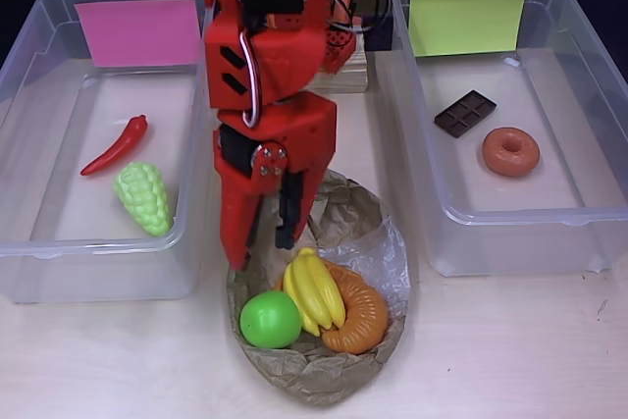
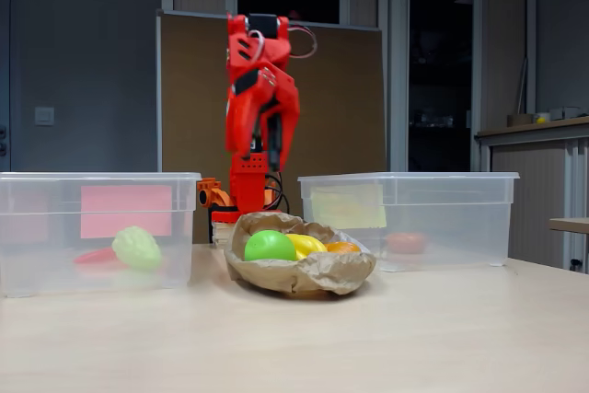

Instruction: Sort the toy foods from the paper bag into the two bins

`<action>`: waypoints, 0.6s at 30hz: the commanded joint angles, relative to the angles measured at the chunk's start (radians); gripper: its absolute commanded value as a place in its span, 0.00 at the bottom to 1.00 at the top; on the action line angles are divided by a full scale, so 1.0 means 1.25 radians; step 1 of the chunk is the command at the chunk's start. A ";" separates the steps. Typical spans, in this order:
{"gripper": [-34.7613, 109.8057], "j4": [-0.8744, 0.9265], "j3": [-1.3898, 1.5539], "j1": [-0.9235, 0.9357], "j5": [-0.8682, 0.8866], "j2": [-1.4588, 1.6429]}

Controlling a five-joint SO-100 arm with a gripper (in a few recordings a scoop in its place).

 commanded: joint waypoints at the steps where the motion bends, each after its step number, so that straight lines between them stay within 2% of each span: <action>1: 0.33 0.034 -0.045 0.000 -0.002 -0.025; 4: 0.33 0.050 -0.071 0.017 0.106 -0.060; 7: 0.26 0.067 -0.110 0.015 0.336 -0.093; 8: 0.25 0.069 -0.107 0.011 0.452 -0.096; 13: 0.24 0.012 -0.071 -0.027 0.844 -0.092; 18: 0.24 -0.052 -0.056 -0.065 1.129 -0.086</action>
